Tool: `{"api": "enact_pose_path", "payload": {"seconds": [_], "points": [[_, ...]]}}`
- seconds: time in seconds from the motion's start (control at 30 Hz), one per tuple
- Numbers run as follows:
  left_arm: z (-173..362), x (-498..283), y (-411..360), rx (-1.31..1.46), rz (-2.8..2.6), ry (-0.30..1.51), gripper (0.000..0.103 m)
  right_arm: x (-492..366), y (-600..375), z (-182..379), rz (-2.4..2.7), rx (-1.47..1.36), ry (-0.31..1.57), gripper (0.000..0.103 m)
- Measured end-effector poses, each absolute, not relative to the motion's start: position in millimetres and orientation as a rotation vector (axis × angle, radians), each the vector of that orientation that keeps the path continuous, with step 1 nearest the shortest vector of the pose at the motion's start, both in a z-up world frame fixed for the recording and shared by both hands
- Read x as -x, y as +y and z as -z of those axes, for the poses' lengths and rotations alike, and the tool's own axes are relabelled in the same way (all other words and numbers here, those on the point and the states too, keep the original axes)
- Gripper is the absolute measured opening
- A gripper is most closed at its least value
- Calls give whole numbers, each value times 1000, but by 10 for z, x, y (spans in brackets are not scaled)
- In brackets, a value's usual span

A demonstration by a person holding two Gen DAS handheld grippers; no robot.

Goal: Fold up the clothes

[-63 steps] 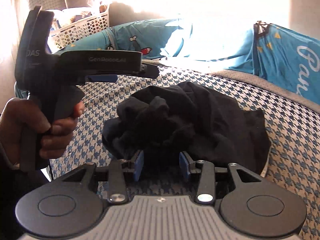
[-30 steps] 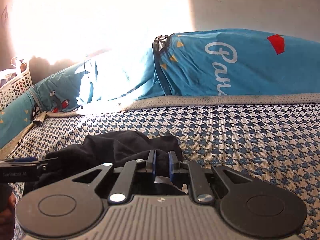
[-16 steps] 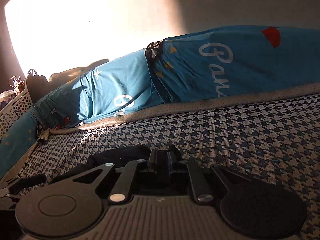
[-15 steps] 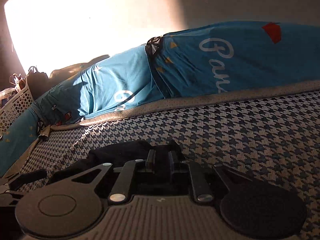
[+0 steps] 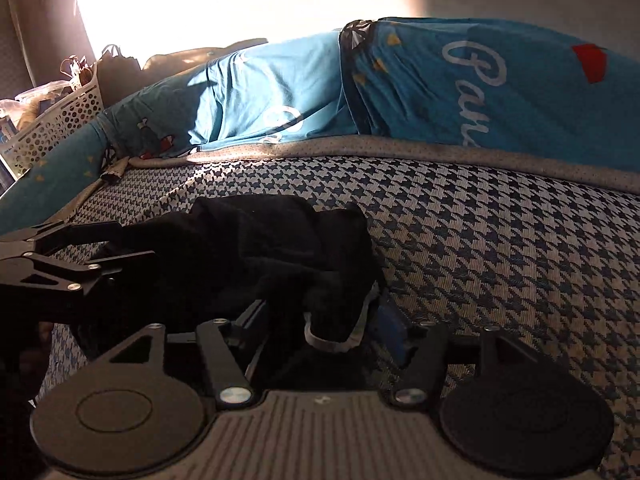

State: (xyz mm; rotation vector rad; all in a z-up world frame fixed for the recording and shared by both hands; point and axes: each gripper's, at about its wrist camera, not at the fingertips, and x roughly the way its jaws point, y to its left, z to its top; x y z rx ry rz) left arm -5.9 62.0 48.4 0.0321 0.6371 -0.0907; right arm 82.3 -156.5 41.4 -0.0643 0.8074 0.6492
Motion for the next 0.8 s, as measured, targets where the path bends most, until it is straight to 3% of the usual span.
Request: {"api": "enact_pose_path", "payload": {"seconds": [0.13, 0.2, 0.27, 0.47, 0.8], "points": [[-457, 60, 520, -62, 132, 646, 103, -920, -1473, -312, -613, 58, 823, 56], [-440, 65, 476, -77, 147, 646, 103, -950, -1432, -292, -599, 55, 827, 44], [-437, 82, 435, -92, 162, 636, 103, -972, -1401, -316, -603, 36, 814, 21], [-445, 119, 256, -177, 198, 593, 103, -1008, -1335, -469, -601, -46, 738, 13], [-384, -59, 59, -319, 137, 544, 103, -974, -1283, -843, -683, -188, 591, 12]]}}
